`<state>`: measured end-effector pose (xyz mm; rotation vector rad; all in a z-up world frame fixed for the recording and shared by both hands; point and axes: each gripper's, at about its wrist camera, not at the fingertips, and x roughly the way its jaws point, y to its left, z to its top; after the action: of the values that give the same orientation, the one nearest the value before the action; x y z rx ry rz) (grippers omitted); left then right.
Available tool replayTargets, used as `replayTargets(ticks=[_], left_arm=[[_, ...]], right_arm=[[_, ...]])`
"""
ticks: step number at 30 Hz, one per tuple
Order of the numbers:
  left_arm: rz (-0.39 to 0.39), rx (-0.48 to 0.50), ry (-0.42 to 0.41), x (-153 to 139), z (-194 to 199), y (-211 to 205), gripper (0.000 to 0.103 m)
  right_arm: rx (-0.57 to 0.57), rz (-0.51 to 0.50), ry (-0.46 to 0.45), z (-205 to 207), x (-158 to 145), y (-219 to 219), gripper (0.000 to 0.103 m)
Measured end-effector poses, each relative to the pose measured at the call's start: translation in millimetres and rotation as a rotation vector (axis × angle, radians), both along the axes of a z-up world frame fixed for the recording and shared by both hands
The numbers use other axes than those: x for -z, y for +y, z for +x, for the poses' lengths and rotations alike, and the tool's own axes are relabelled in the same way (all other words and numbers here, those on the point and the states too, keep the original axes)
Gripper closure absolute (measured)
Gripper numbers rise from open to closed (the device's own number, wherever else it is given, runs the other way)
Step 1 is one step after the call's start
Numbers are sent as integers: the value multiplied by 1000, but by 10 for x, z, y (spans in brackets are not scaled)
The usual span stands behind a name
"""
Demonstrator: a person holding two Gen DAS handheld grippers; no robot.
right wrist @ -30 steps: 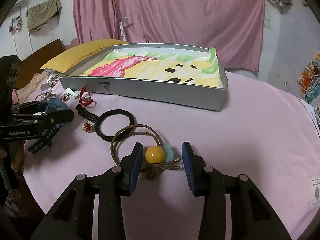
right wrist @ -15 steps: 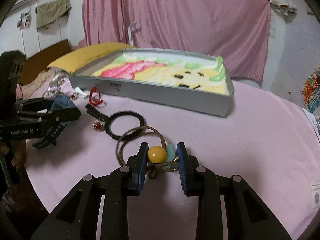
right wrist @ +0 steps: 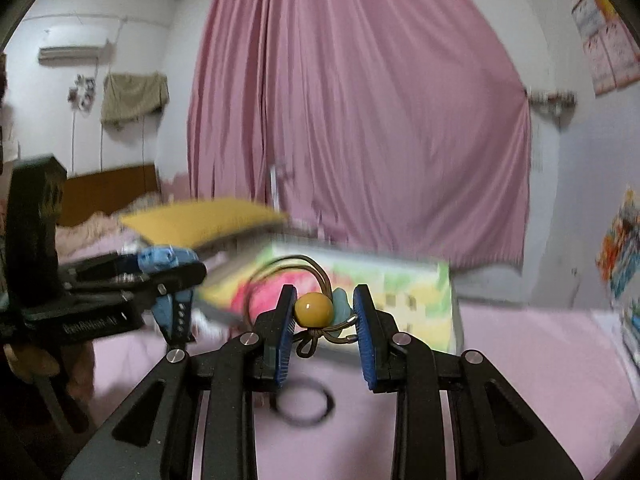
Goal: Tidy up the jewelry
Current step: 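Lift the watch with the left gripper while the right carries the elastic over the tray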
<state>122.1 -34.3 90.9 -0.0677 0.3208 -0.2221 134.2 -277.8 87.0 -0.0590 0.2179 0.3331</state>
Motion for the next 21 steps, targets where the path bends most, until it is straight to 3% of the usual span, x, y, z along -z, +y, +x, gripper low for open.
replayTargets(ticks=[6, 10, 17, 21], left_arm=[[16, -35, -61, -123, 274, 71, 45], [15, -62, -66, -178, 563, 146, 45], [-39, -113, 41, -121, 1224, 382, 45], [-77, -134, 163, 3, 1496, 495, 45]], right_arm=[[-20, 48, -75, 332, -191, 106, 78], [-14, 26, -98, 640, -252, 221, 78], [-7, -4, -28, 1244, -241, 409, 78], [-3, 12, 97, 1567, -103, 422, 78]])
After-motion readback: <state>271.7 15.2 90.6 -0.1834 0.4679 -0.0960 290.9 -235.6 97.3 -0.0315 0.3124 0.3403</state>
